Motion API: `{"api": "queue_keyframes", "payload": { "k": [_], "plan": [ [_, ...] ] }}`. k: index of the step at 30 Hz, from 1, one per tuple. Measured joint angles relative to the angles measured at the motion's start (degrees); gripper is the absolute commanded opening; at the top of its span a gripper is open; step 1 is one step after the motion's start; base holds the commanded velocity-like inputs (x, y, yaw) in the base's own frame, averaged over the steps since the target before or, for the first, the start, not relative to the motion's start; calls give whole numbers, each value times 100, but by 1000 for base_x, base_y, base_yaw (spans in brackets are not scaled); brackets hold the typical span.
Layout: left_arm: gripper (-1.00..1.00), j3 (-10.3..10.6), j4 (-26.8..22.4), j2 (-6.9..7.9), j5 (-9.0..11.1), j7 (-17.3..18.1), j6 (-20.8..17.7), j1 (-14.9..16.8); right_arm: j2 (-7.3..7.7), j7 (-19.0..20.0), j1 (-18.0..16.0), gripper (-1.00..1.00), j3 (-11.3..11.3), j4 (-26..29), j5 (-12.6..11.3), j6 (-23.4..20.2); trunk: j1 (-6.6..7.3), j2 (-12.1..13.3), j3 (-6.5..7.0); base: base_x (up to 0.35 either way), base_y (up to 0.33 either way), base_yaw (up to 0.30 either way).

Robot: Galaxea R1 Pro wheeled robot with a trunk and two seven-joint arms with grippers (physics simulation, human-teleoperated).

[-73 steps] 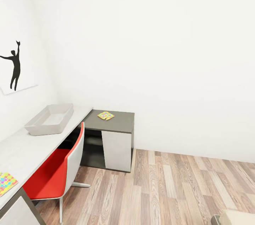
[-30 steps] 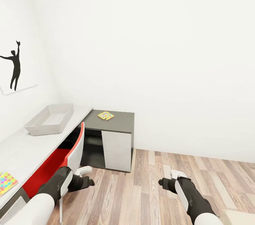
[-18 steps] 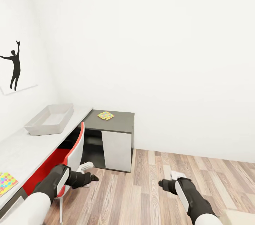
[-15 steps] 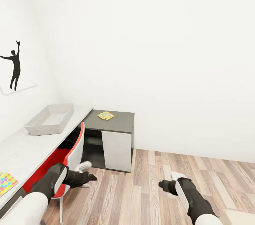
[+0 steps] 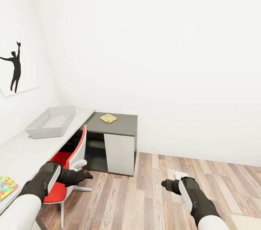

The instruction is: Put all the toys in the child's room - the three board games (two on the bed and one on the table), the two jigsaw puzzles on the table, and the tennis ball on the table - inside the toy box on the table in the child's room.

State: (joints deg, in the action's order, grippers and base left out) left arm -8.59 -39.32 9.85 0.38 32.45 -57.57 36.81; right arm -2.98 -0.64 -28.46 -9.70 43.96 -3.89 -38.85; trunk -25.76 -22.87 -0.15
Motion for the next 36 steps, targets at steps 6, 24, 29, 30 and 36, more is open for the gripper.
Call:
{"api": "queue_keyframes", "payload": {
  "k": [6,24,29,30,36],
  "plan": [
    [100,-46,-84,25,3,259,-85,0,-6,3,-30,100,10,435,0,17,0,0,0,0,0,0],
    [100,-196,-112,644,-11,2707,-72,-1,-185,21,10,100,155,1170,-1,664,0,0,0,0,0,0],
    [100,-203,-111,660,-5,2866,-50,0,-354,-1,38,100,188,1521,0,683,0,0,0,0,0,0],
    [100,-204,-112,662,-5,2875,-48,0,-395,-2,40,100,187,1541,8,686,0,0,0,0,0,0],
    [100,-222,-112,682,-5,2902,-42,-1,-486,27,72,100,126,1668,11,670,1,0,0,60,-59,33]
  ]
}}
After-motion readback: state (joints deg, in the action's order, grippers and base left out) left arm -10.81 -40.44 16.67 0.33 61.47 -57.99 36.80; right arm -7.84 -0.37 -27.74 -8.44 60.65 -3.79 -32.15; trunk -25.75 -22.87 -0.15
